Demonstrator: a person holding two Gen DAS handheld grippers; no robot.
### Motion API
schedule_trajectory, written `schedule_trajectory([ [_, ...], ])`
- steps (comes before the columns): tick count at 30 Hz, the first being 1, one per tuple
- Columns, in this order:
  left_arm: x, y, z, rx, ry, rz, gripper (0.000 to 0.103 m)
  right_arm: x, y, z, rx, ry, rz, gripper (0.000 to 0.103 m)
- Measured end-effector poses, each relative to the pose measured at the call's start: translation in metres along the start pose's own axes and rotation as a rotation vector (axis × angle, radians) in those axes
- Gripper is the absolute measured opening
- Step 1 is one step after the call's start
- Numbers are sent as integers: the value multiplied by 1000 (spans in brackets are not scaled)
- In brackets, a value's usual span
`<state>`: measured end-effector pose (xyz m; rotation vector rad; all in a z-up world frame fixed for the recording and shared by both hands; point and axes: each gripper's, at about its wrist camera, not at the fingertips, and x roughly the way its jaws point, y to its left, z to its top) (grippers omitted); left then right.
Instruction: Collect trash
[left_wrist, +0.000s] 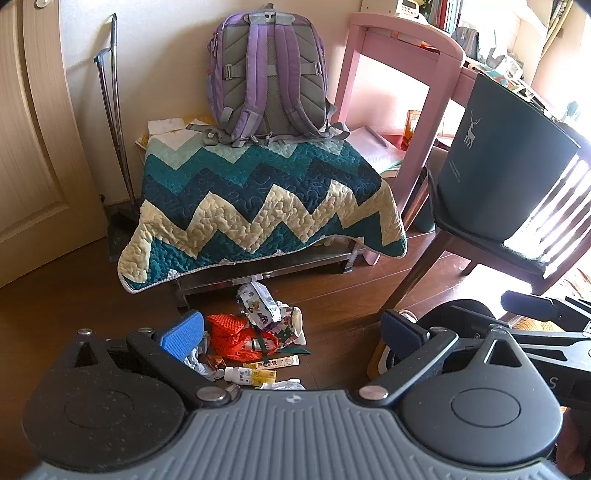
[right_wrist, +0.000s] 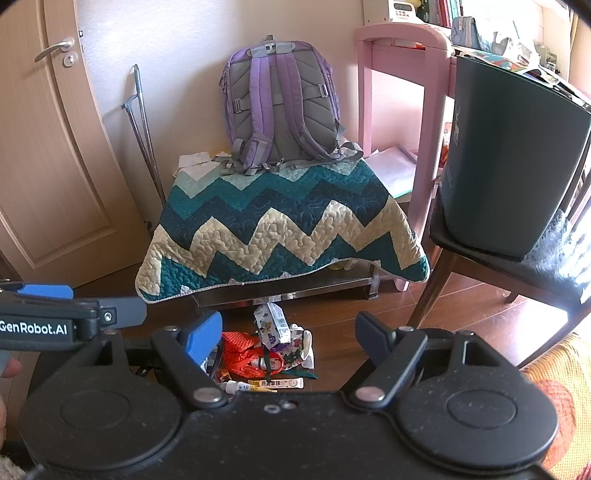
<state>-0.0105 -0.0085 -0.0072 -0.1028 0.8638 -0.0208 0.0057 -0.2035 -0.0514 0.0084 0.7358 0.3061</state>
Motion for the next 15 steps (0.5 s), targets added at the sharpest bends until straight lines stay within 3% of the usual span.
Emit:
schedule_trajectory([
  [9, 13, 4, 0, -15, 12, -14, 103, 15, -1, 4, -11, 24, 14, 79],
  [15, 38, 35, 13, -66, -11, 9, 103, 47, -10, 17, -43, -3, -11, 79],
])
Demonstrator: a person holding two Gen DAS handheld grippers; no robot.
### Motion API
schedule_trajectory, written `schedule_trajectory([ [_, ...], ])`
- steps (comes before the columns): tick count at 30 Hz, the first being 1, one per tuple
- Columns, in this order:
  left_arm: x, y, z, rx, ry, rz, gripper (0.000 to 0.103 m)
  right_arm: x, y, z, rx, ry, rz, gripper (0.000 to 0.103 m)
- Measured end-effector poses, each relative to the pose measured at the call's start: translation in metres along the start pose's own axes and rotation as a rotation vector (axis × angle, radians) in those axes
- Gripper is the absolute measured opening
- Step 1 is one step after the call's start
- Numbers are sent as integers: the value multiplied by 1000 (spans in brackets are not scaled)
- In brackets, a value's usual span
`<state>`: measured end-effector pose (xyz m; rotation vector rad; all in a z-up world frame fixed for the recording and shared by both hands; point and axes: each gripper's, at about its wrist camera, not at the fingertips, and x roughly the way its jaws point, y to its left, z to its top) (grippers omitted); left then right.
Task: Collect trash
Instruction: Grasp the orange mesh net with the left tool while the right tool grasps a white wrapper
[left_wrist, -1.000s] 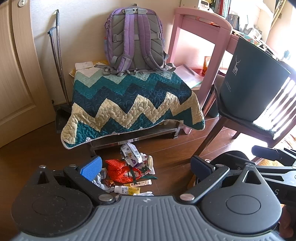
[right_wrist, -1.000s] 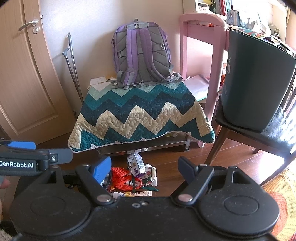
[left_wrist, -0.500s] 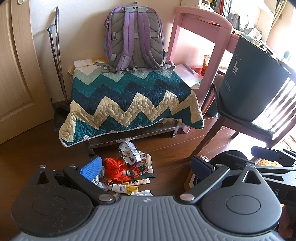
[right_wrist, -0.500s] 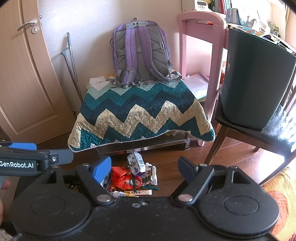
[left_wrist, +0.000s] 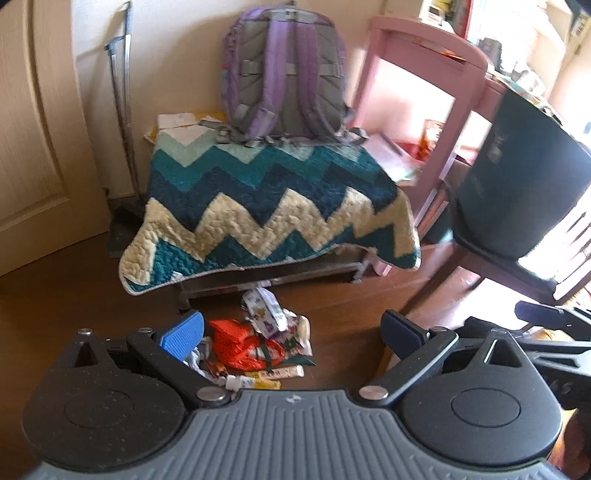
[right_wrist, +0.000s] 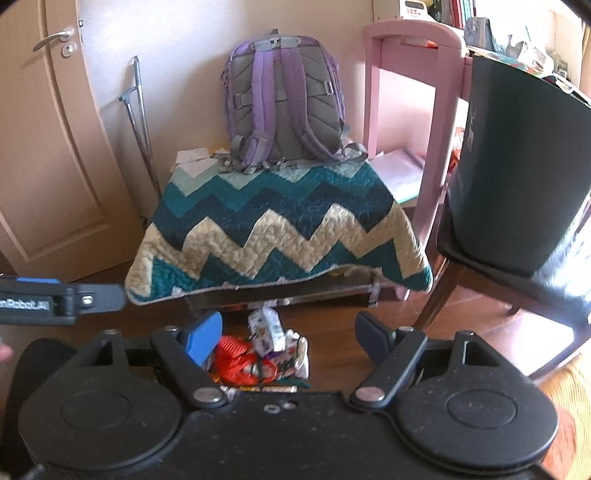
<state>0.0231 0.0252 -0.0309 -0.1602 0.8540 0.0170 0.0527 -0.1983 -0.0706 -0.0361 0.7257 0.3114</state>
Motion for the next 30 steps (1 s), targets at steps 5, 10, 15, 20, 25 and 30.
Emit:
schedule_trajectory([
  [5, 37, 28, 12, 14, 5, 44, 103, 44, -10, 14, -18, 17, 21, 79],
  [10, 81, 60, 24, 5, 21, 71, 103, 96, -19, 29, -13, 60, 44, 79],
  [15, 134, 87, 29, -30, 70, 77, 103, 161, -18, 35, -47, 146, 90, 79],
  [20, 186, 103, 22, -86, 137, 85, 103, 225, -8, 35, -79, 228, 152, 79],
  [25, 229, 100, 17, 68, 175, 72, 103, 285, 3, 27, -131, 271, 175, 79],
  [30, 277, 97, 17, 280, 253, -1, 103, 342, 10, 14, -157, 333, 197, 79],
])
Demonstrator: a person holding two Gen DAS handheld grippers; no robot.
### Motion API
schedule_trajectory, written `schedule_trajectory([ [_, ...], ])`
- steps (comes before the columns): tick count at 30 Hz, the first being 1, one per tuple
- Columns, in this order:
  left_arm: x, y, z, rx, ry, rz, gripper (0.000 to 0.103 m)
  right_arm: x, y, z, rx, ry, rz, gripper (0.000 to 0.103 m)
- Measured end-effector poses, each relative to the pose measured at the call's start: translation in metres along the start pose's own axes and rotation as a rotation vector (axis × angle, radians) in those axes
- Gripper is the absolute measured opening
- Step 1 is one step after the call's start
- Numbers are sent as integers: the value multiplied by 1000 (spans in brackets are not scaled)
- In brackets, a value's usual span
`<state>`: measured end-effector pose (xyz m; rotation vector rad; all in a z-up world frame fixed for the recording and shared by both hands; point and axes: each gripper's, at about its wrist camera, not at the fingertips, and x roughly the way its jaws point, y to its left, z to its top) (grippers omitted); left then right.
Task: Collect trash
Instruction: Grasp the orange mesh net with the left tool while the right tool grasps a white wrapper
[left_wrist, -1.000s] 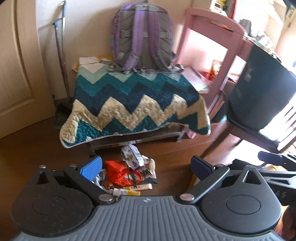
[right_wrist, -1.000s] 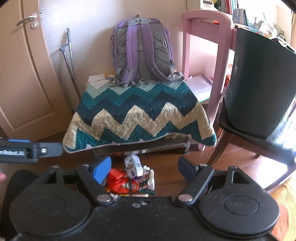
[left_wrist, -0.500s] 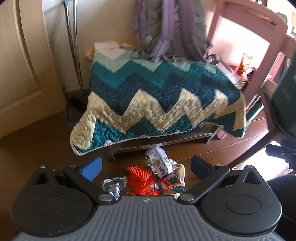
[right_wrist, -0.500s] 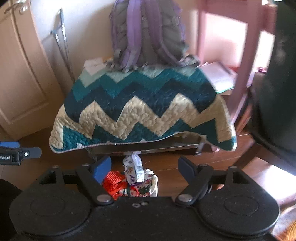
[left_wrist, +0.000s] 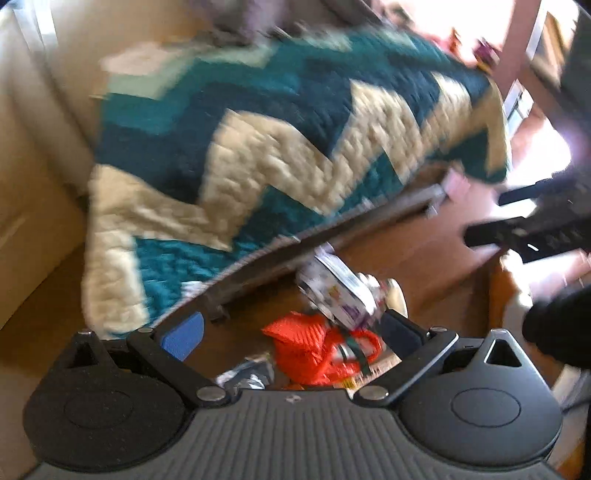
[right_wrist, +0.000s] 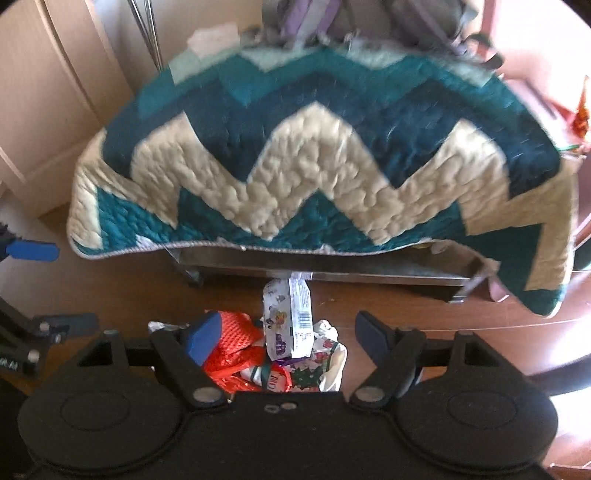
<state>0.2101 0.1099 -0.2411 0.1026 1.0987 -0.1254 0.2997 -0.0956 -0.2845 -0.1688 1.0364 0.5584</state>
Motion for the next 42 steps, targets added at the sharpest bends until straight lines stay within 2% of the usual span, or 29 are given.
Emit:
schedule_trajectory([
  [3, 36, 5, 7, 89, 52, -77, 103, 37, -2, 4, -6, 42, 9, 79],
  [6, 70, 2, 8, 202, 40, -128, 103, 74, -3, 5, -21, 79, 23, 79],
  [8, 97, 6, 4, 235, 48, -166, 103, 101, -4, 4, -25, 106, 40, 79],
  [17, 211, 31, -25, 172, 165, -225, 103, 213, -14, 9, -20, 173, 57, 79],
  [22, 266, 38, -37, 120, 240, -255, 102, 258, -14, 7, 6, 207, 56, 79],
  [24, 283, 41, -36, 104, 253, -253, 103, 270, -12, 5, -10, 209, 44, 79],
  [27, 300, 42, -32, 139, 236, -219, 103, 286, -11, 3, -33, 213, 31, 79],
  [33, 335, 43, -31, 158, 283, -220, 102, 309, -9, 1, -28, 214, 34, 79],
  [36, 348, 40, -34, 157, 332, -219, 101, 316, -7, -2, -28, 209, 8, 77],
  [38, 351, 39, -37, 159, 344, -235, 96, 320, -5, -4, -27, 208, 4, 76],
  [42, 354, 33, -40, 157, 346, -260, 74, 321, -4, -7, -35, 201, -8, 75],
])
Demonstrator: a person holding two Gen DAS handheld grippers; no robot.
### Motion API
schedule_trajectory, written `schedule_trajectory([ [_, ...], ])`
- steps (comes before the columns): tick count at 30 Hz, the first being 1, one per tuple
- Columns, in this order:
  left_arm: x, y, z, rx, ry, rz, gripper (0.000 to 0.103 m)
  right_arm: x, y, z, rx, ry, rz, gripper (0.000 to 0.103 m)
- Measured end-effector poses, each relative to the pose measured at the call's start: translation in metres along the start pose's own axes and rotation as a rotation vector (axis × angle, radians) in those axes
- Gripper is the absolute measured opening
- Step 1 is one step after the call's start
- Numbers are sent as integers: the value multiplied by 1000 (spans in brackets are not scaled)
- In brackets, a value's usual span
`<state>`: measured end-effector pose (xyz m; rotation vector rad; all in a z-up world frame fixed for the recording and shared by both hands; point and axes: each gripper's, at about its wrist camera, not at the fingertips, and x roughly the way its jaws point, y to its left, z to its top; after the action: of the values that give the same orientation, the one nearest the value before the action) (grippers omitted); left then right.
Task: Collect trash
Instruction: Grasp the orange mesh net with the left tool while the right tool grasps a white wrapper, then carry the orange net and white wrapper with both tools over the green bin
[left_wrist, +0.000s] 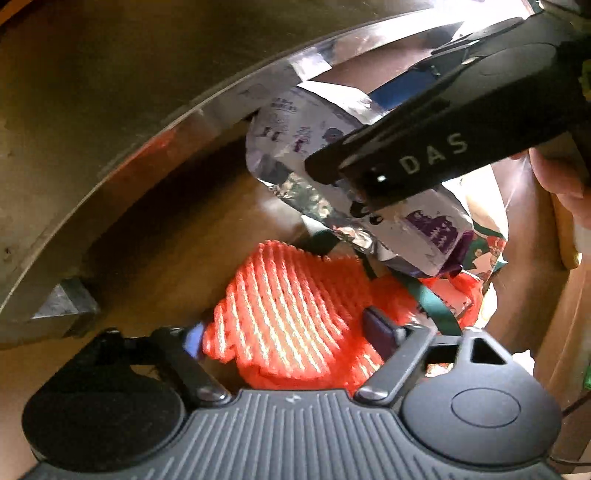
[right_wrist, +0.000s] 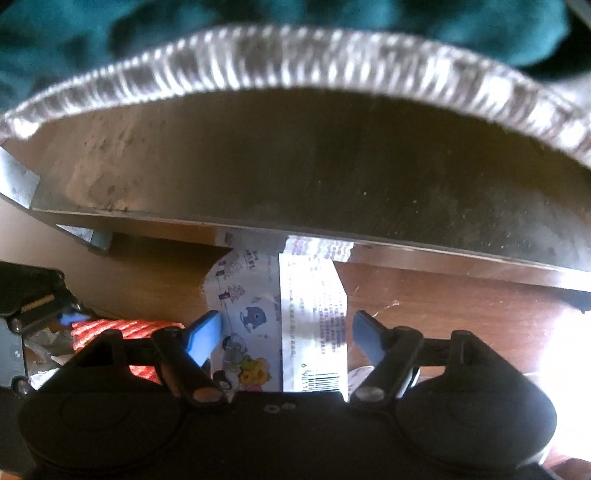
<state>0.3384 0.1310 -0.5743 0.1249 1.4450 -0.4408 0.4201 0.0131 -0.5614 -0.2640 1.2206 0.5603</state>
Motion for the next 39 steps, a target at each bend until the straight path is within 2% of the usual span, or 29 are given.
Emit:
schedule_trajectory([
  [4, 1, 2, -1, -35, -11, -22, 53, -7, 1, -1, -9, -12, -5, 74],
  [7, -3, 3, -2, -45, -20, -25, 41, -9, 7, -1, -39, -20, -10, 72],
  [8, -3, 4, -3, -54, -19, -23, 41, -9, 8, -2, -49, -17, -12, 57],
  [9, -4, 3, -5, -60, -18, -23, 40, -7, 9, -1, -57, 3, -33, 19],
  [11, -6, 0, -7, -74, -13, -22, 40, -4, 9, 0, -42, 15, -39, 22],
  [15, -18, 1, -12, -97, -22, -32, 33, -12, 8, -1, -52, 5, -42, 17],
  [25, -65, -3, -22, -81, -52, -48, 30, -83, 12, -17, -101, 32, -42, 15],
  [30, -108, -14, -27, -35, -78, -48, 30, -146, 16, -26, -96, 26, -72, 15],
  [35, -163, -31, -31, -20, -126, -49, 30, -235, 19, -27, -56, -64, -85, 15],
  [39, -228, -47, -27, -16, -212, -42, 30, -310, 16, -29, -9, -151, -88, 15],
])
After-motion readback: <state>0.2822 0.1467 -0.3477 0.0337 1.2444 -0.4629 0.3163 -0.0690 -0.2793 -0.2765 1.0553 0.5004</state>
